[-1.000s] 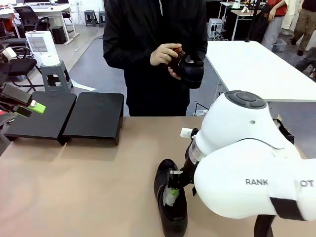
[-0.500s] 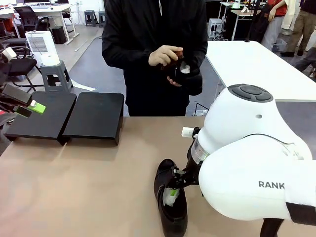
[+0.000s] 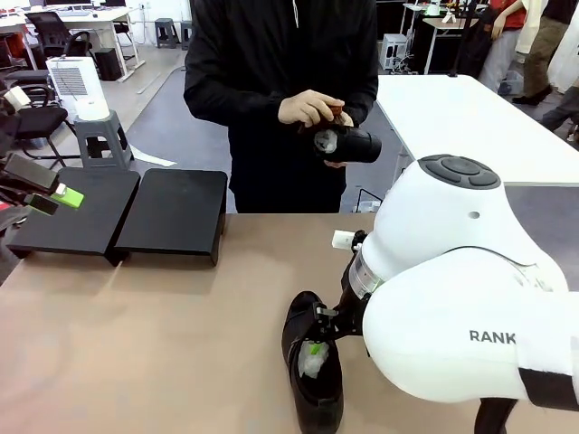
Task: Organize the shoes by placing them on the stand.
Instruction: Place the Shoe from the middle of the table onto the Shoes Stand.
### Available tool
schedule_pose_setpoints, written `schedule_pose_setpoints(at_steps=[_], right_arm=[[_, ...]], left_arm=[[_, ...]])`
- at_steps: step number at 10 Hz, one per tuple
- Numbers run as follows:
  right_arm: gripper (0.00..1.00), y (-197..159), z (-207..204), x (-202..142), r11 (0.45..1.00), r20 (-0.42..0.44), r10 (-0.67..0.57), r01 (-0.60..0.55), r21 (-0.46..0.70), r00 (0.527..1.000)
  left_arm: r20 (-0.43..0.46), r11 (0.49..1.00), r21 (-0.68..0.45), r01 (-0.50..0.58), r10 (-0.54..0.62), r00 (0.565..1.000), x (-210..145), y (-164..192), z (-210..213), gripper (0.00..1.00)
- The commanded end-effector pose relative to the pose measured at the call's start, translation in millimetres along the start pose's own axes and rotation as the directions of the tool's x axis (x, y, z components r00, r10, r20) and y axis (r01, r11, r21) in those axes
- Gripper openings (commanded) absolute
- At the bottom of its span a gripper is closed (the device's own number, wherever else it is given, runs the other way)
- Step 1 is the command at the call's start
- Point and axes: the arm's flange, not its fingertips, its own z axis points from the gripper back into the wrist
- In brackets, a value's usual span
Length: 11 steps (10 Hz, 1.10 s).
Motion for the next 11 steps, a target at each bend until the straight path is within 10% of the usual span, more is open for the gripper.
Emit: schedule_pose_setpoints(at_steps=[1, 6, 10, 11], right_arm=[[1.00, 1, -2, 2, 1.000, 0.013, -0.002, 0.002, 0.008, 1.000], [1.00, -105, 107, 14, 0.998, 0.178, -0.001, 0.012, -0.057, 0.984], [1.00, -237, 107, 39, 0.988, 0.138, -0.084, 0.100, -0.116, 0.987], [1.00, -245, 104, 44, 0.938, 0.172, -0.321, 0.338, -0.081, 0.931]], left_arm=[[0.006, 1.000, -0.011, 0.011, -0.011, 1.000, -1, 0, 1, 1.00], [0.006, 1.000, -0.011, 0.011, -0.011, 1.000, -1, 0, 1, 1.00], [0.000, 1.000, 0.000, -0.001, 0.001, 1.000, 0, 0, 0, 1.00], [-0.017, 1.000, -0.015, 0.020, -0.020, 1.000, -9, -22, -4, 1.00]])
